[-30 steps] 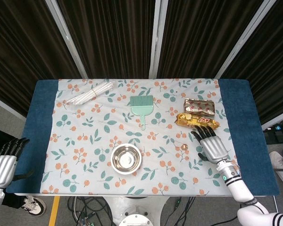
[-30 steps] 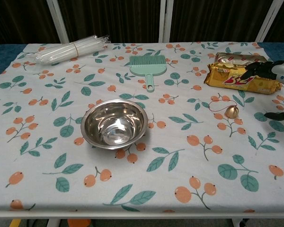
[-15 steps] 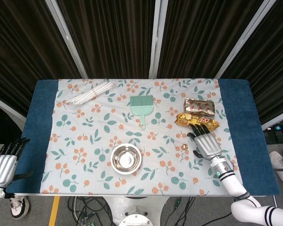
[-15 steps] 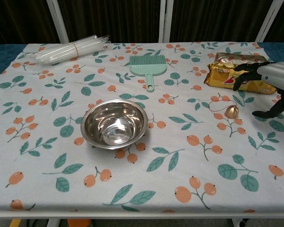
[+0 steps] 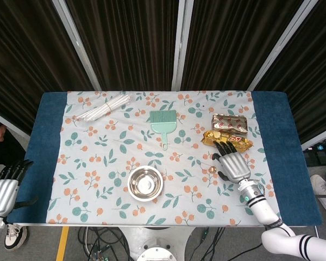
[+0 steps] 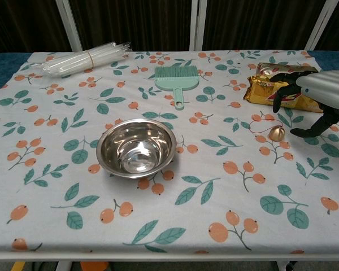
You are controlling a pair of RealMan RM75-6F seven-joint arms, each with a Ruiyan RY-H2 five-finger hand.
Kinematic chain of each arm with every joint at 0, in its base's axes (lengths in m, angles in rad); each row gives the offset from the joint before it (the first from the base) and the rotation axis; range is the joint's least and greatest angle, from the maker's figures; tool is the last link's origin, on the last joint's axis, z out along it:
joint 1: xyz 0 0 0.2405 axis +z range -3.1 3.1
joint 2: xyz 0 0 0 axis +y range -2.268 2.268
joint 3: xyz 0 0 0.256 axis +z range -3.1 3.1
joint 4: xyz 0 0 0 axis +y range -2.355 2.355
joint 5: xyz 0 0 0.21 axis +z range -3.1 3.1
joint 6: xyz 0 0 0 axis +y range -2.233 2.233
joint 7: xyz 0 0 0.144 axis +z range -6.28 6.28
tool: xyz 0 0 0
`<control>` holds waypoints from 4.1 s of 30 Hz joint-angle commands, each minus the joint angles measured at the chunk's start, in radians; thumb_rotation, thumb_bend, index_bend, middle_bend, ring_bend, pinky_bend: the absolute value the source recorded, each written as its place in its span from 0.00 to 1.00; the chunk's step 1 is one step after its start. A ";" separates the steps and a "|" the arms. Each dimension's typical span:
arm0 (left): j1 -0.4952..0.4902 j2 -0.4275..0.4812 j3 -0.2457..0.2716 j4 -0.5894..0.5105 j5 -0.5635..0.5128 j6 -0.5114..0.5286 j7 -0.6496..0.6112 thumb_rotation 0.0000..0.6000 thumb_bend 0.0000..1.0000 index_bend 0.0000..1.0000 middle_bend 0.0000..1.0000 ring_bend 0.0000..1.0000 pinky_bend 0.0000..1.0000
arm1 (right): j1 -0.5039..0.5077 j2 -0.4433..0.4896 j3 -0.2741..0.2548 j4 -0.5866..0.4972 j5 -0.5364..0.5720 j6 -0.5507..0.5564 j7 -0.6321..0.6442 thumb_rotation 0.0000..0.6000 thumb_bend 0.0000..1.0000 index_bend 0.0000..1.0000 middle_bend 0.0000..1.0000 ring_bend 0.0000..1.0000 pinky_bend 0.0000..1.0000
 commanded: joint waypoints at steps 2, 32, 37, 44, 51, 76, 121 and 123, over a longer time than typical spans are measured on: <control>0.000 -0.001 0.001 0.004 -0.001 -0.002 -0.004 1.00 0.00 0.11 0.09 0.05 0.13 | 0.004 -0.005 -0.003 0.002 0.003 0.002 -0.005 1.00 0.23 0.39 0.02 0.00 0.00; 0.001 -0.008 0.003 0.029 -0.009 -0.012 -0.028 1.00 0.00 0.11 0.09 0.05 0.13 | 0.018 -0.042 -0.024 0.016 0.010 0.025 -0.044 1.00 0.26 0.48 0.03 0.00 0.00; 0.002 -0.010 0.005 0.032 -0.010 -0.015 -0.030 1.00 0.00 0.11 0.09 0.05 0.13 | 0.018 -0.052 -0.027 0.023 0.012 0.029 -0.044 1.00 0.26 0.50 0.04 0.00 0.00; 0.004 -0.012 0.006 0.037 -0.009 -0.015 -0.036 1.00 0.00 0.11 0.09 0.05 0.13 | 0.020 -0.052 -0.027 0.026 0.015 0.024 -0.035 1.00 0.27 0.51 0.05 0.00 0.00; 0.007 -0.014 0.011 0.044 -0.013 -0.023 -0.039 1.00 0.00 0.11 0.09 0.05 0.13 | 0.020 -0.055 -0.027 0.033 0.015 0.030 -0.033 1.00 0.29 0.52 0.05 0.00 0.00; 0.014 -0.019 0.020 0.057 -0.015 -0.032 -0.052 1.00 0.00 0.11 0.09 0.05 0.13 | 0.026 -0.056 -0.026 0.038 0.026 0.028 -0.038 1.00 0.29 0.57 0.07 0.00 0.00; 0.002 -0.018 0.022 0.030 -0.005 -0.046 -0.027 1.00 0.00 0.11 0.09 0.05 0.14 | -0.060 0.079 -0.007 -0.089 -0.092 0.223 0.042 1.00 0.36 0.71 0.13 0.00 0.00; 0.001 -0.019 0.021 0.031 -0.008 -0.049 -0.027 1.00 0.00 0.11 0.09 0.05 0.14 | -0.059 0.078 -0.027 -0.104 -0.123 0.214 0.044 1.00 0.36 0.71 0.13 0.00 0.00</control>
